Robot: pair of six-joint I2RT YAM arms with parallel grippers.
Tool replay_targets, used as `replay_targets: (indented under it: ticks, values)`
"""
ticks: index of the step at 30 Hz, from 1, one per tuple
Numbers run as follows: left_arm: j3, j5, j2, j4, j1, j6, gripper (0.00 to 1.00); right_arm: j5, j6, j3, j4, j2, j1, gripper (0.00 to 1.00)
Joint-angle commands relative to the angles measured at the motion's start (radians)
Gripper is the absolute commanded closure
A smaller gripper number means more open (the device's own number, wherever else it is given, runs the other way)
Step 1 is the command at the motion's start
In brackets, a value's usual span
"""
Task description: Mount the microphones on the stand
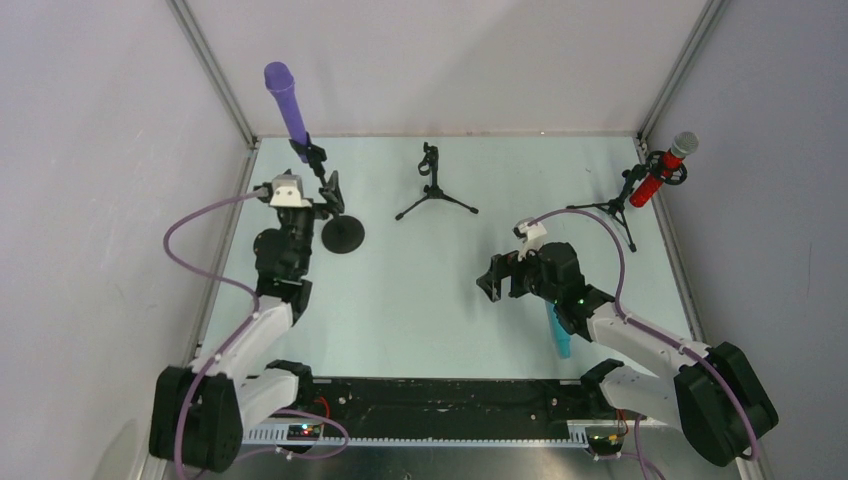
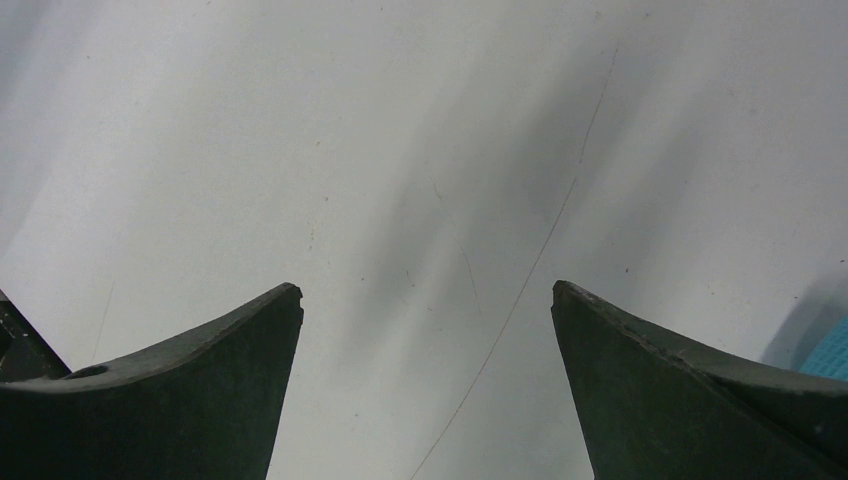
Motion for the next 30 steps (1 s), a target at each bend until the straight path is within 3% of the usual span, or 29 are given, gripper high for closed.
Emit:
replay_targets:
  ticks: [1,7,12,21,30]
  values:
    - [-0.035,0.042,-0.148,-0.017,0.005,-0.061,0.0,-0.018,0.017,0.042,0.049,0.009,-0.004,0.01]
    - [-0.038,0.229,-0.318,-0.104,-0.002,-0.17,0.0,-0.046,0.062,0.042,0.076,0.024,-0.013,0.0]
    - [0.017,0.358,-0.328,-0.137,-0.068,-0.197,0.0,-0.08,0.091,0.042,0.104,0.038,-0.026,0.01]
    - [0.186,0.486,-0.121,-0.209,-0.157,-0.286,0.0,-0.091,0.094,0.042,0.069,0.037,-0.047,0.01]
    - [0.38,0.347,0.111,-0.344,-0.264,-0.303,0.0,-0.096,0.068,0.041,0.013,0.014,-0.093,0.0]
